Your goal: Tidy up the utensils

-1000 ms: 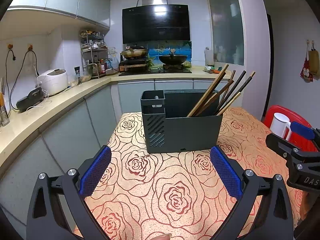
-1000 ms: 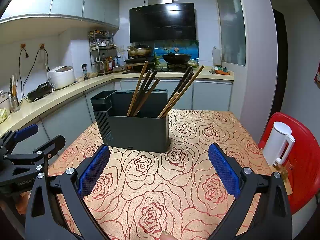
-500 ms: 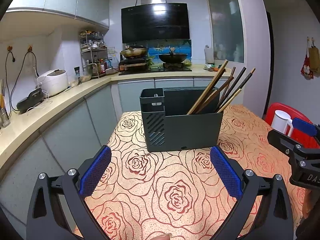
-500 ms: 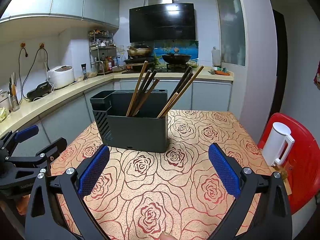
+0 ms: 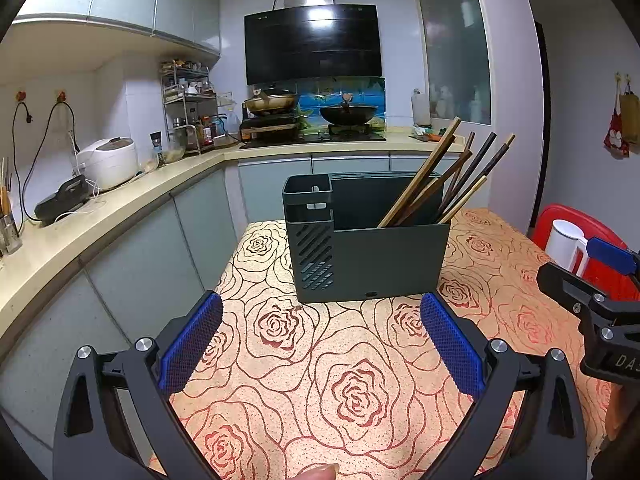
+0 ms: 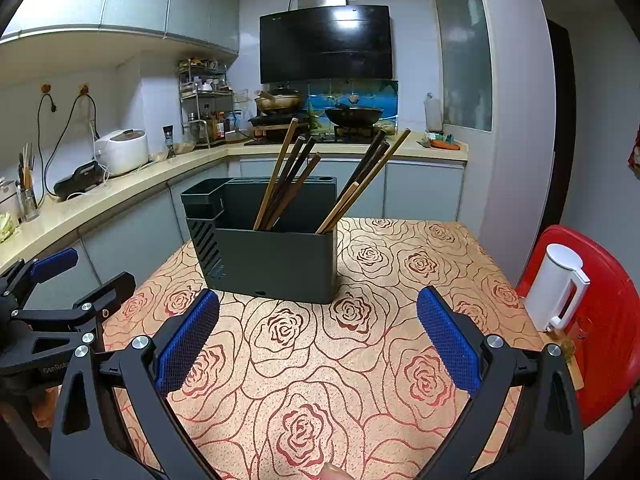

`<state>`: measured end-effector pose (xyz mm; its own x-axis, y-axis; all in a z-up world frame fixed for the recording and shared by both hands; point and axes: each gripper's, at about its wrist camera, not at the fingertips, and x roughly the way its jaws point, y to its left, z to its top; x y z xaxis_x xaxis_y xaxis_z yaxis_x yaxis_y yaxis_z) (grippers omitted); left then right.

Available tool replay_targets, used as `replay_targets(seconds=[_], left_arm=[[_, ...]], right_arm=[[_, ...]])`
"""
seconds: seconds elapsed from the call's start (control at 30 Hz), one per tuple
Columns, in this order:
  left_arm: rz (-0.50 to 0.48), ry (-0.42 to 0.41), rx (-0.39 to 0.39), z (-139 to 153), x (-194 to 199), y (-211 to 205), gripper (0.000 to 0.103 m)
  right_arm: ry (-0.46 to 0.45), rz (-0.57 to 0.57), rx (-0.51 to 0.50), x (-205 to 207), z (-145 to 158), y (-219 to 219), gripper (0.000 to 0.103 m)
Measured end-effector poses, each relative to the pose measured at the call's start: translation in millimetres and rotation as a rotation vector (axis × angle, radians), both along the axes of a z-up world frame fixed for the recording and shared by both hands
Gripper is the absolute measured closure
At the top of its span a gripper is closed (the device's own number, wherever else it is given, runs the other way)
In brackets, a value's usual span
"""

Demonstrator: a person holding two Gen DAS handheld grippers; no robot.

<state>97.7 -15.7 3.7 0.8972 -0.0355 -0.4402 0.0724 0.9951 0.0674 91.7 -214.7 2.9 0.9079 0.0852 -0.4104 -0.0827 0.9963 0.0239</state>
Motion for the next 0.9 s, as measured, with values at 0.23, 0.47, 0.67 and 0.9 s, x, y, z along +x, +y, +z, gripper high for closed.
replay_targets(seconds=[0.23,0.47,0.67,0.9], left_arm=[[-0.005,0.000,-0.002,0.7,0.0,-0.7,0.007],[-0.013,-0.007,-0.003,2.0,-0.6,-2.4,0.007],[-0.027,-0.014,-0.003,1.6,-2.4,-3.1,0.007],[-0.040,-0.024,-0.035,3.2,-4.2,0.5,0.007]], right_arm=[[0.001,0.000,0.001,0.2,-0.2,0.6,0.007],[0.001,0.001,0.000,0.3,0.0,0.8,0.007],[0.007,0.000,-0.001,-0.1,-3.9,4.9,0.007],[0.013,-0.002,0.003,1.8,-5.7,5.1,0.007]])
